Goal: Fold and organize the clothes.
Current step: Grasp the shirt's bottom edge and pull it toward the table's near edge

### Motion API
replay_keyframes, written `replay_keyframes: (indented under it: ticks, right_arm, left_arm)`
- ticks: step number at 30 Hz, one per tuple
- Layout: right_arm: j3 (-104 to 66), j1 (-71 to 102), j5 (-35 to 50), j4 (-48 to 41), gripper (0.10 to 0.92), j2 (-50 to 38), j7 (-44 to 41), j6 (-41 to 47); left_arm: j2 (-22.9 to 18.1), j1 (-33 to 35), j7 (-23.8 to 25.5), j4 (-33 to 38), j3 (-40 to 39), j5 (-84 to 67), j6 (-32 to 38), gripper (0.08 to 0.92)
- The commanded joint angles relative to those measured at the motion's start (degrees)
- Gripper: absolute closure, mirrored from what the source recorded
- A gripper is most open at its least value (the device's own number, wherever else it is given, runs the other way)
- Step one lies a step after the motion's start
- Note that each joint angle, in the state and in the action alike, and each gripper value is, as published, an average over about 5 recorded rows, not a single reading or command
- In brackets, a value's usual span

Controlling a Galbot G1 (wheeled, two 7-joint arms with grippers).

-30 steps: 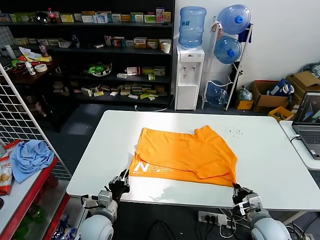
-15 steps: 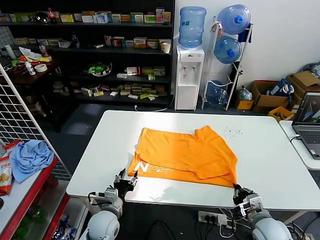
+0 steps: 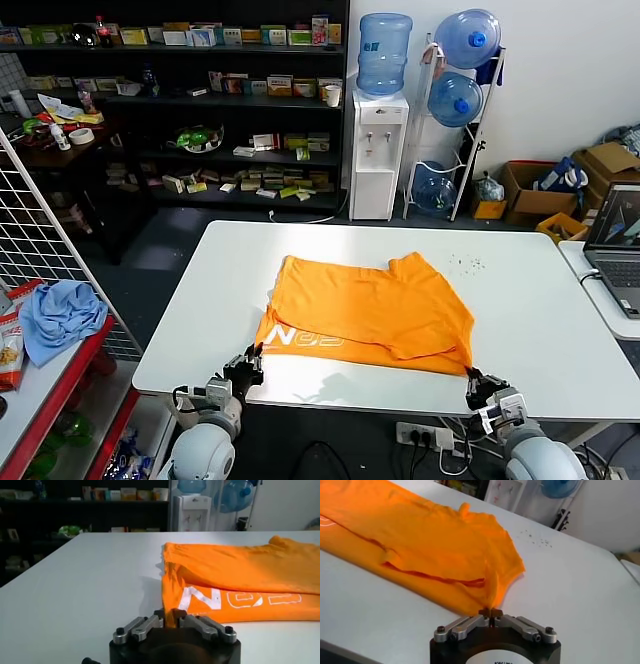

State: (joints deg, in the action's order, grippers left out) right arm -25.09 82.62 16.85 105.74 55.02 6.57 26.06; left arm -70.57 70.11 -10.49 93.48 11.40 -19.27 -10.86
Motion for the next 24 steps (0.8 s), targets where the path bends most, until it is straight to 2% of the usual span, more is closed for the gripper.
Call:
replay_keyframes:
  ticks: [1, 5, 16, 22, 24]
  right_arm:
    - [-0.1, 1.7, 0.1, 1.5, 0.897, -1.8, 0.0, 0.0]
    - [0.2, 4.9, 0.2, 3.4, 0.897, -3.4, 0.2, 0.3]
    - [-2.1, 12.4, 1.9, 10.1, 0.897, -5.9, 2.1, 2.5]
    - [-2.6, 12.3, 2.4, 10.7, 0.887, -5.6, 2.7, 2.8]
    - [-2.7, 12.0, 2.9, 11.2, 0.852, -5.4, 2.8, 2.9]
  left_arm:
    - [1.4, 3.7, -1.1, 5.6, -0.2, -0.5, -1.2, 0.861]
    - [2.5, 7.5, -2.2, 11.0, -0.3, -0.4, -2.3, 0.905]
    - [3.6, 19.8, -3.8, 19.2, 0.3, 2.1, -2.8, 0.905]
    - [3.7, 20.5, -3.4, 20.8, 0.5, 3.3, -2.4, 0.898]
    - [3.9, 19.5, -3.4, 21.4, 0.6, 3.5, -2.4, 0.869]
